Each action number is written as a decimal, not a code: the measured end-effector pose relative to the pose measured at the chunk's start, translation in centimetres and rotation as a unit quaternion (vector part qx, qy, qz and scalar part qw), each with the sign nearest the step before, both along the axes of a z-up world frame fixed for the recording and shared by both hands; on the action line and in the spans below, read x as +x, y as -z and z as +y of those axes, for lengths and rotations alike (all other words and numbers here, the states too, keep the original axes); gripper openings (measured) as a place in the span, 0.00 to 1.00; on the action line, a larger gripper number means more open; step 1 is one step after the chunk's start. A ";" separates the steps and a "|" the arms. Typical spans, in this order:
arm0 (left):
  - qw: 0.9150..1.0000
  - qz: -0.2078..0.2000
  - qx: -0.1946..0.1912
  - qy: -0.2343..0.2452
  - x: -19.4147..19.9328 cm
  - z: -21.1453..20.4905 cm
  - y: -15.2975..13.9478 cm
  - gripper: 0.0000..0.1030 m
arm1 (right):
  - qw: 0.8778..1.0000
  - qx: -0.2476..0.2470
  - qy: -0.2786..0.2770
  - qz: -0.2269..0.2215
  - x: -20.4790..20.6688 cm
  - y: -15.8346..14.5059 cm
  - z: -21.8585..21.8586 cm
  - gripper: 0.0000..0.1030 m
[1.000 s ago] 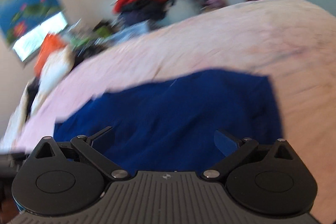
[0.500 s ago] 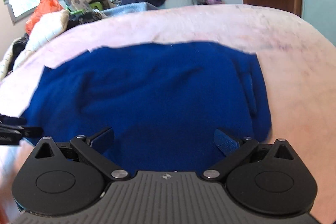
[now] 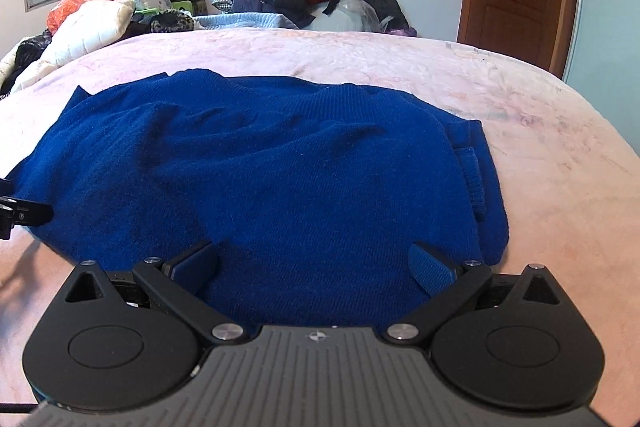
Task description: Fold small clothes
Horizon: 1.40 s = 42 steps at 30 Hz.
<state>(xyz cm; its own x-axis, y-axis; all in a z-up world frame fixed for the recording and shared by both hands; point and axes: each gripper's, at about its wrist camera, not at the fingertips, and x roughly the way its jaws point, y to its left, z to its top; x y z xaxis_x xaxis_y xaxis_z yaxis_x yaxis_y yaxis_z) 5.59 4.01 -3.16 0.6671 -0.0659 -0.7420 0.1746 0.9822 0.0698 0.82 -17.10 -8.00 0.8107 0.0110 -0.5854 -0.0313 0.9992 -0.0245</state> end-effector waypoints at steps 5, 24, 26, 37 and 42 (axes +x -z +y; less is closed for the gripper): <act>0.999 -0.032 0.022 0.000 -1.3 1.2 -0.6 0.81 | 1.000 -0.001 -0.002 -0.002 -0.2 0.0 0.0 1.00; 0.999 -0.003 -0.031 -0.044 -5.4 11.8 -2.8 0.81 | 0.999 0.046 -0.010 -0.018 -1.4 -2.5 -0.4 0.99; 0.998 -0.041 -0.031 -0.047 -4.8 11.1 -4.6 0.81 | 0.998 0.049 -0.029 -0.034 -1.6 -3.8 0.5 0.99; 0.997 -0.060 0.031 -0.031 3.9 6.1 -5.2 0.82 | 0.986 -0.055 -0.153 -0.035 -0.3 -4.7 10.0 0.99; 0.998 -0.029 0.013 -0.046 6.7 6.5 -4.5 0.82 | 0.971 -0.133 -0.192 -0.040 -1.0 -4.0 14.0 0.99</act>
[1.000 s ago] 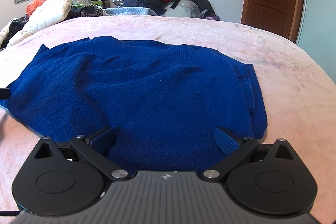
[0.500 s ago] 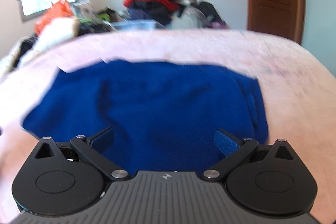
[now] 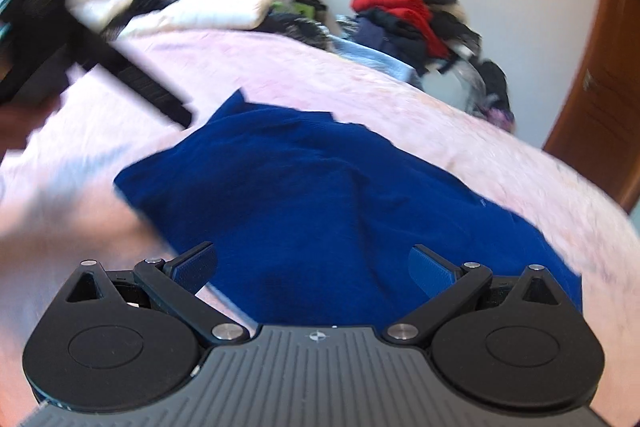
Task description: Fold small clothes
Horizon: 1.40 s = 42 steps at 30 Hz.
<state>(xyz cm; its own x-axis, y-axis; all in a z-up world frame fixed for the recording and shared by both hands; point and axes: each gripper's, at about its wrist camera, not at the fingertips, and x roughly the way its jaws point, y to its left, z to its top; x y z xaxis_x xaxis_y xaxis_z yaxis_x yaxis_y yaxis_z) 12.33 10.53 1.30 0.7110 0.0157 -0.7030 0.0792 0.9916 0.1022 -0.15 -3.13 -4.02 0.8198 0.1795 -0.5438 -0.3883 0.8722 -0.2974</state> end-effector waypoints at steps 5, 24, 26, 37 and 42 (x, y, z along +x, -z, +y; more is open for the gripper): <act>1.000 0.021 -0.005 -0.008 2.0 0.3 0.6 0.82 | 0.999 -0.044 -0.028 -0.006 -0.1 0.9 2.5 0.99; 0.975 0.093 -0.197 0.037 8.9 3.3 3.8 0.85 | 0.997 -0.066 -0.001 -0.032 2.0 3.5 5.4 0.99; 0.972 0.094 -0.215 0.033 9.8 3.5 3.9 0.86 | 0.997 -0.065 0.001 -0.035 2.6 3.6 5.6 0.99; 0.971 0.089 -0.218 0.051 14.1 0.0 4.2 0.90 | 0.993 -0.094 -0.050 -0.054 4.3 4.1 7.9 0.63; 0.980 0.096 -0.163 0.058 13.9 -1.8 3.8 0.17 | 0.994 -0.075 -0.077 -0.035 3.9 3.9 7.6 0.27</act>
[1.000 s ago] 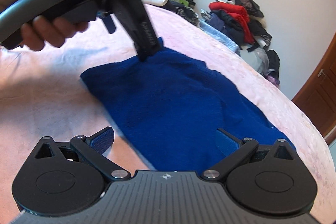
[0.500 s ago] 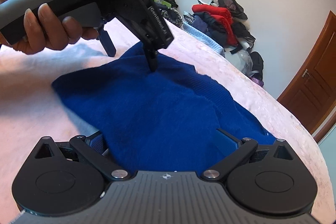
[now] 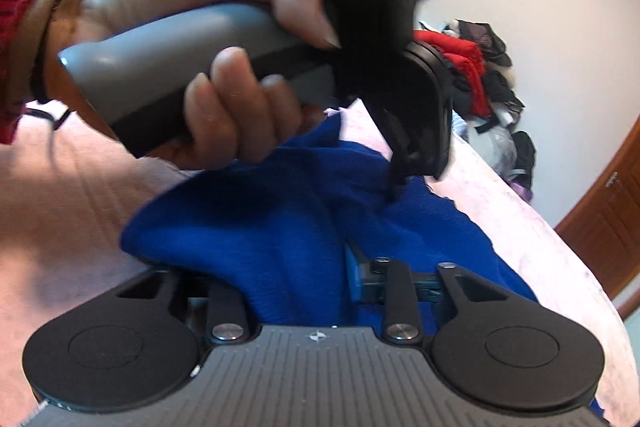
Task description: Fold small clothes
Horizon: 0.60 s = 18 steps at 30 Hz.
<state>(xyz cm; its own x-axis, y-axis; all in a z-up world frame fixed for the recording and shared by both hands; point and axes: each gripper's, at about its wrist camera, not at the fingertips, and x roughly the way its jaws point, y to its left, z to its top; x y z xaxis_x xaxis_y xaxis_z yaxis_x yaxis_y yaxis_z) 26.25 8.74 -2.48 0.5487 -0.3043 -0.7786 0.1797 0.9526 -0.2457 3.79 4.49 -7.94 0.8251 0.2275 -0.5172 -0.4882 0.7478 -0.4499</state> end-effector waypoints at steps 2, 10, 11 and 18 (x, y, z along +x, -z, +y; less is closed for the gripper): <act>1.000 0.002 -0.005 -0.002 -0.4 -0.1 -0.5 0.13 | 1.000 0.014 -0.002 0.000 -0.3 -0.2 -0.5 0.22; 0.998 -0.046 0.031 -0.010 -2.8 -2.5 -4.3 0.12 | 0.987 0.157 0.015 0.015 -2.0 -3.4 -6.2 0.14; 0.998 -0.051 0.033 -0.009 -3.0 -2.9 -4.9 0.12 | 0.985 0.172 0.018 0.014 -2.4 -3.8 -7.0 0.14; 0.994 -0.086 0.065 0.010 -4.7 -7.2 -8.3 0.11 | 0.962 0.267 0.049 0.013 -4.7 -5.6 -14.3 0.13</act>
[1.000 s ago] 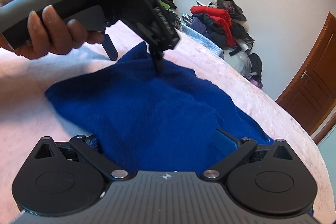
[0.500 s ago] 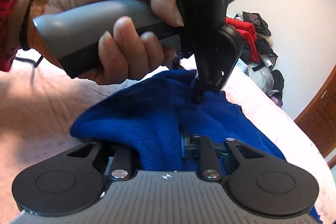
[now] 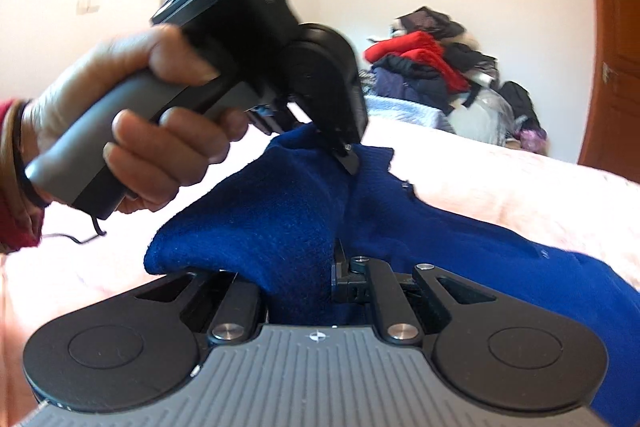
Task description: Fold small clothes
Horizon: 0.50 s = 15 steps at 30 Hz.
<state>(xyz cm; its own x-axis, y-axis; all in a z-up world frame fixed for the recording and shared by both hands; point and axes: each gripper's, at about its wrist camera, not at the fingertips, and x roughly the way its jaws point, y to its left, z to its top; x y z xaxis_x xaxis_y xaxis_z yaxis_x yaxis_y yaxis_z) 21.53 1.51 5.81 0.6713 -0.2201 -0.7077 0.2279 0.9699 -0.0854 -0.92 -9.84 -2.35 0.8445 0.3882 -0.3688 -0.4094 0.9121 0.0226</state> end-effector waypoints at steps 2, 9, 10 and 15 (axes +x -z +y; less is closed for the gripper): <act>1.000 -0.007 0.009 0.009 -0.3 -1.6 -0.5 0.11 | 1.000 0.016 0.011 -0.002 -0.8 -0.1 -1.8 0.13; 0.998 -0.031 0.035 0.035 -1.8 -6.6 -1.9 0.11 | 0.998 0.047 0.044 -0.006 -2.8 0.5 -4.8 0.13; 0.998 -0.032 0.037 0.039 -2.0 -7.3 -2.1 0.11 | 0.998 0.049 0.049 -0.006 -2.9 0.5 -4.8 0.13; 0.997 -0.037 0.048 0.057 -2.5 -10.8 -2.4 0.11 | 0.995 0.065 0.073 -0.010 -3.2 0.6 -4.6 0.13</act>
<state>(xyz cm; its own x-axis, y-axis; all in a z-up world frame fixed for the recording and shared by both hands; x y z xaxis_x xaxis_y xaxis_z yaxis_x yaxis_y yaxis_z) 18.98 -9.33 8.20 0.6977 -0.2314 -0.6780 0.3392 0.9403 0.0281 -4.17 -14.43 -2.93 0.9019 0.3045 -0.3062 -0.2744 0.9516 0.1382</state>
